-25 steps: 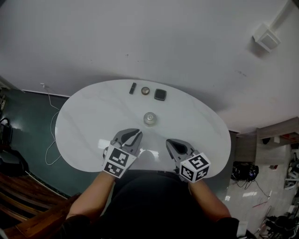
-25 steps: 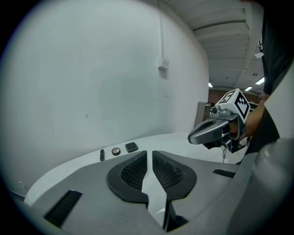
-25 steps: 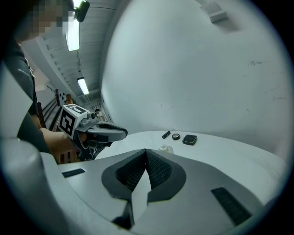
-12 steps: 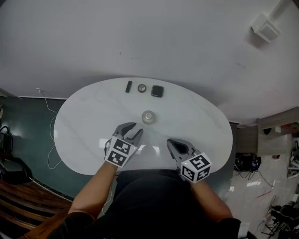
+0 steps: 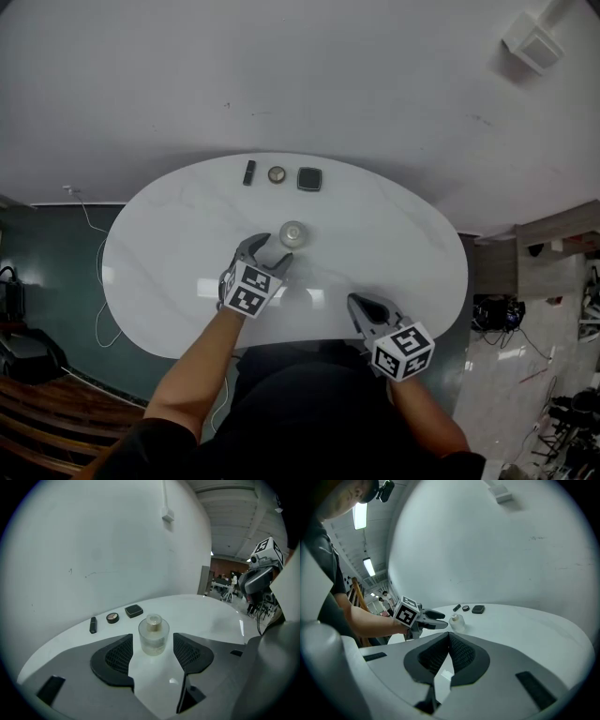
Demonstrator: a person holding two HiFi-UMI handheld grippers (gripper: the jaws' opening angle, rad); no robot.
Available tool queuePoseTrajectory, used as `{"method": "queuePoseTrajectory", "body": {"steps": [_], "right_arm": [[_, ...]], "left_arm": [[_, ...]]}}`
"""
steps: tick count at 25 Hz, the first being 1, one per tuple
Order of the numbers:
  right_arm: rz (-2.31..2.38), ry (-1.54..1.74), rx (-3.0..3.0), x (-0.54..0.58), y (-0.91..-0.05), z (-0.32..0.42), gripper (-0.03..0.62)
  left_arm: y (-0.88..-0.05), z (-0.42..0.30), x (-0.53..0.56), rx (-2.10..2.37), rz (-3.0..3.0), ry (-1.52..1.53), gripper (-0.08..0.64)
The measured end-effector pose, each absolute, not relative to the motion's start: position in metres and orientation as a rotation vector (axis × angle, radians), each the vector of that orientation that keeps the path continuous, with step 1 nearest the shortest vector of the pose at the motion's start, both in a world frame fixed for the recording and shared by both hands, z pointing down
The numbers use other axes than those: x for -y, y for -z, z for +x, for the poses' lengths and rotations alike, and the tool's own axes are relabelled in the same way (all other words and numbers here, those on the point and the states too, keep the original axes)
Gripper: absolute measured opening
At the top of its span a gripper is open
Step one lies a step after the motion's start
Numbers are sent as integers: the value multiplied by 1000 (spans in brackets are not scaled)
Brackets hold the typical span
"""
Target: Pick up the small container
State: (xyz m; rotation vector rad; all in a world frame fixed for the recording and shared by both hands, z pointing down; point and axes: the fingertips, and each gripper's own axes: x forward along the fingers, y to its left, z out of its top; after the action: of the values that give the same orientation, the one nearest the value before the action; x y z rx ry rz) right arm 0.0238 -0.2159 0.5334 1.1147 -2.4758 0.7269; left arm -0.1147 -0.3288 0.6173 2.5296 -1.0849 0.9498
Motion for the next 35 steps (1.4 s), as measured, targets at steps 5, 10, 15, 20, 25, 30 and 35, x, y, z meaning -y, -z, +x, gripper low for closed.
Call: {"method": "queuePoseTrajectory", "body": {"steps": [5,10,15,20,25,30,35], "right_arm": [[1160,-735,2460,209,-534,30,-5],[1201,-740,2442,205,-534,41,-5],[1228,-749,2433,205,-533,47,-4],[1244,-753,2416,205,-535,53,-5],[1285,-760,2381,206,-537,68,-5],[1298,-763,2359,204,-538,78,-5],[1308,-767,2345,202,-539,84,-3]], "left_arm": [[-634,-103,340,1054,2536,-968,324],[-651,-95,354,1067,2510,-993,348],[-660,-82,356,1035,2534,-1007,354],[-668,-71,366,1031,2541,-1018,356],[-675,-65,374,1027,2540,-1013,356],[-687,-61,379,1024,2524,-1025,356],[-687,-58,384,1013,2547,-1015,354]]}}
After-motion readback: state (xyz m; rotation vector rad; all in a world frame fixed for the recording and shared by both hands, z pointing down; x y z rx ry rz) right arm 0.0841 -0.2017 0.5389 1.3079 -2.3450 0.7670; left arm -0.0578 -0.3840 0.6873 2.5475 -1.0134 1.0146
